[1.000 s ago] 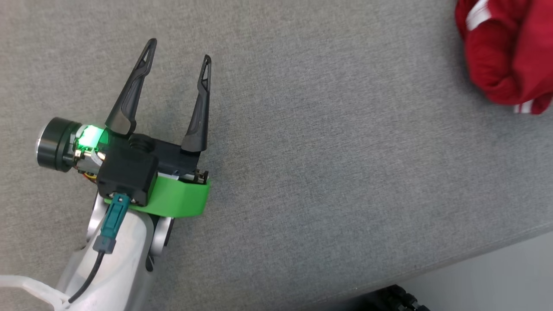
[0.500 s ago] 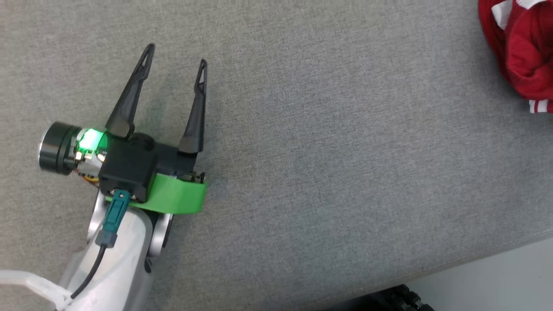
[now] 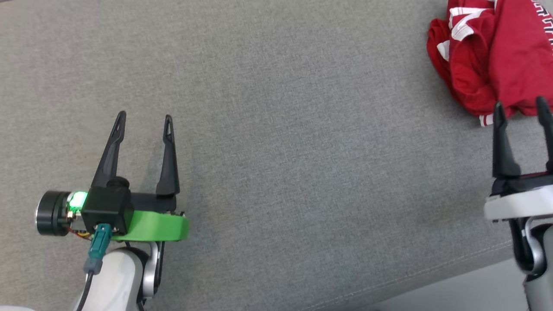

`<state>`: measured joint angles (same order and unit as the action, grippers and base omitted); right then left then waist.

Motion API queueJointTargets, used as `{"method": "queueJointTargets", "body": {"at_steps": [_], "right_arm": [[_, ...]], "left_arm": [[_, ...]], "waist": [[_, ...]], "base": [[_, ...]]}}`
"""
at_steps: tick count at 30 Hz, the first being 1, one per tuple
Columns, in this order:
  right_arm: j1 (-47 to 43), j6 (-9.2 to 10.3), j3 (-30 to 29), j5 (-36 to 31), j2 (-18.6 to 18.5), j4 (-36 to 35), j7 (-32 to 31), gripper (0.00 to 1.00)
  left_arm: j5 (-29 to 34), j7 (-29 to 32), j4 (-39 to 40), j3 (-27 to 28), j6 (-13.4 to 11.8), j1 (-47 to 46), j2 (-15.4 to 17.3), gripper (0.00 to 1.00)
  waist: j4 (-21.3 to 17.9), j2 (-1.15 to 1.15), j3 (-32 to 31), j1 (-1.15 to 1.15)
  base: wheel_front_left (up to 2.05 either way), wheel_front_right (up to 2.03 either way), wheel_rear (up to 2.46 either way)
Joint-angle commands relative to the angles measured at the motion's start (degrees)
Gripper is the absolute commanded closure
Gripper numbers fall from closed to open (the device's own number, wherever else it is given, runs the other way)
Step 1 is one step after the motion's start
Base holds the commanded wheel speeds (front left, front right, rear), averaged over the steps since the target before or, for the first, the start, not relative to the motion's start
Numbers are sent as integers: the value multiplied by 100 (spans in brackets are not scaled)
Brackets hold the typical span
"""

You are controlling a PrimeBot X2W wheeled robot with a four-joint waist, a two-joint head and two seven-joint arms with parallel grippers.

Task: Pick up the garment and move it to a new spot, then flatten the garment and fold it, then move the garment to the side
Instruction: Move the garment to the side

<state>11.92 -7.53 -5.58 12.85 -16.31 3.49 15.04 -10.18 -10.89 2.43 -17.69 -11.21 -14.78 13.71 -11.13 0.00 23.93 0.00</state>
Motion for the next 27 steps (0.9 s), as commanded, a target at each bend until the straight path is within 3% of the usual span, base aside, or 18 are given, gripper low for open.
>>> {"method": "queueJointTargets", "body": {"at_steps": [1,8,16,27], "right_arm": [[-173,9,85,-67,100,-149,-12,0],[-778,9,419,-129,538,-742,-301,0],[-1255,9,540,-289,783,-1144,-698,0],[-1736,9,572,-437,935,-1333,-1020,0]], "left_arm": [[-69,-37,-48,68,-69,171,3,0],[-325,-183,-285,297,-238,680,-36,0],[-502,-270,-503,394,-335,1115,-76,0],[-681,-325,-753,349,-141,1496,-21,0]], "waist": [[174,0,-461,0],[556,0,-932,0],[1046,0,-1377,0],[1097,0,-1871,0]], "base": [[0,0,0],[0,0,0],[0,0,0],[0,0,0]]}}
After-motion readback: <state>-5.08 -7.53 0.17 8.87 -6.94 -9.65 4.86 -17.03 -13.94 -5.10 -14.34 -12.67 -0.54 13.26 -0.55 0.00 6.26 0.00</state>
